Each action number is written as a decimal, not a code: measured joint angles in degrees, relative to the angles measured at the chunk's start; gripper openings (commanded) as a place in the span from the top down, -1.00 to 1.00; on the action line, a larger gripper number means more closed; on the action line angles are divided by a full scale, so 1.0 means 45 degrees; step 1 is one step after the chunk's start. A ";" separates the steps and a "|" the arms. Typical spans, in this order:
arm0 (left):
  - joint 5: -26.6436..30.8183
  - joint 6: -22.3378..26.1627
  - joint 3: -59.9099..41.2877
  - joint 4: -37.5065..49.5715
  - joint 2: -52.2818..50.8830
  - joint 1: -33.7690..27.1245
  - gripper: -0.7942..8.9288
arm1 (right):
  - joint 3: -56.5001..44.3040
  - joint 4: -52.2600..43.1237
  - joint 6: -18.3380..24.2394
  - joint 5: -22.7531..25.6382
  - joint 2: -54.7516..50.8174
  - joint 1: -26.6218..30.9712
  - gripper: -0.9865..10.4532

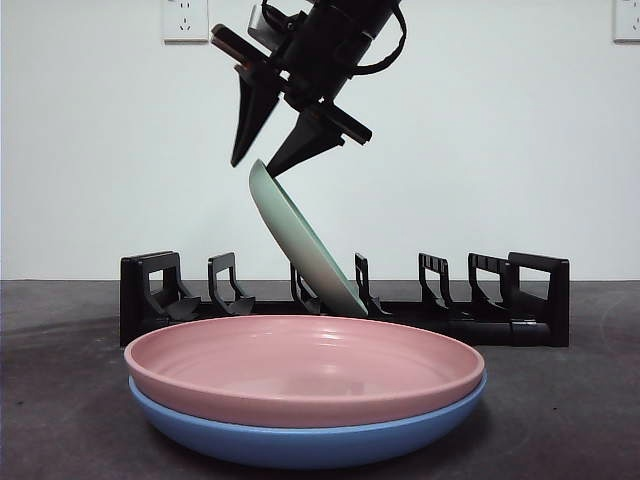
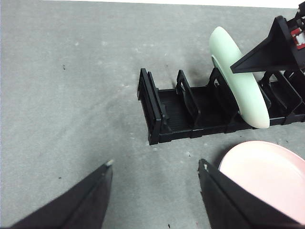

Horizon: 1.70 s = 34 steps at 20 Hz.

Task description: Place the plate

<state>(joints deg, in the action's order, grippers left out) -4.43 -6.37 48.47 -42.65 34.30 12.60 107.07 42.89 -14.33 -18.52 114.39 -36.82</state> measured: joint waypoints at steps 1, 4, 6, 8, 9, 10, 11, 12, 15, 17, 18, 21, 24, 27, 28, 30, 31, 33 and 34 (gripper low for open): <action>0.0000 0.0000 0.0000 0.0005 0.0000 0.0000 0.24 | 0.0000 0.0058 0.0053 0.0029 0.0000 0.0000 0.74; 0.0000 0.0010 0.0000 0.0005 0.0000 0.0000 0.24 | 0.0000 0.0243 0.0209 0.0034 0.0000 -0.0015 0.81; 0.0000 0.0063 0.0000 0.0010 0.0000 0.0000 0.24 | 0.0000 0.0316 0.0214 0.0015 0.0000 -0.0073 0.81; 0.0000 0.0097 0.0000 0.0087 0.0000 0.0000 0.24 | 0.0000 0.0321 0.0223 -0.0180 0.0000 -0.0078 0.81; 0.0000 0.0097 0.0000 0.0131 0.0000 0.0000 0.24 | 0.0000 0.0321 0.0223 -0.0194 0.0000 -0.0073 0.81; 0.0000 0.0097 0.0000 0.0146 0.0000 0.0000 0.24 | 0.0005 0.0321 0.0223 -0.0296 -0.0010 -0.0068 0.81; 0.0000 0.0097 0.0000 0.0180 0.0000 0.0000 0.24 | 0.0005 0.0325 0.0223 -0.0559 -0.0034 -0.0063 0.81; 0.0000 0.0097 0.0000 0.0228 0.0000 0.0000 0.24 | 0.0005 0.0330 0.0223 -0.0903 -0.0126 -0.0058 0.81; 0.0000 0.0097 0.0000 0.0291 0.0000 0.0000 0.24 | 0.0005 0.0335 0.0233 -0.1661 -0.0874 -0.0063 0.81; 0.0000 0.0097 0.0000 0.0291 0.0000 0.0000 0.24 | 0.0005 0.0335 0.0291 -0.1875 -0.1540 -0.0078 0.81; 0.0000 0.0097 0.0000 0.0291 0.0000 0.0000 0.24 | 0.0010 0.0345 0.0393 -0.1889 -0.1885 -0.0083 0.81; 0.0000 0.0097 0.0000 0.0291 0.0000 0.0000 0.24 | 0.0010 0.0743 0.0821 -0.1851 -0.2812 -0.0136 0.81; 0.0000 0.0097 0.0000 0.0291 0.0000 0.0000 0.24 | 0.0010 0.1637 0.1545 -0.1462 -0.3954 -0.0442 0.81; 0.0000 0.0097 0.0000 0.0291 0.0000 0.0000 0.24 | -0.0879 0.0991 0.1812 -0.0709 -0.5163 -0.0991 0.81; 0.0000 0.0092 0.0000 0.0291 0.0000 0.0000 0.24 | -0.1773 0.0355 0.1846 -0.0505 -0.5741 -0.1263 0.81; 0.0000 0.0097 0.0000 0.0291 0.0000 0.0000 0.24 | -0.3808 -0.0724 0.1894 -0.0155 -0.6921 -0.1846 0.81; 0.0005 0.0092 0.0000 0.0291 0.0000 0.0000 0.24 | -0.4833 -0.1229 0.1894 0.0146 -0.7499 -0.2161 0.81; 0.0000 0.0092 0.0000 0.0287 0.0000 0.0000 0.24 | -0.6708 -0.1996 0.1899 0.0976 -0.8670 -0.2861 0.81; 0.0000 0.0092 0.0000 0.0287 0.0000 0.0000 0.24 | -0.7441 -0.2205 0.1909 0.1496 -0.9194 -0.3220 0.81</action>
<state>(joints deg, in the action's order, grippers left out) -4.43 -5.96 48.47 -41.36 34.30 12.60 73.58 32.97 -5.74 -11.79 73.01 -51.31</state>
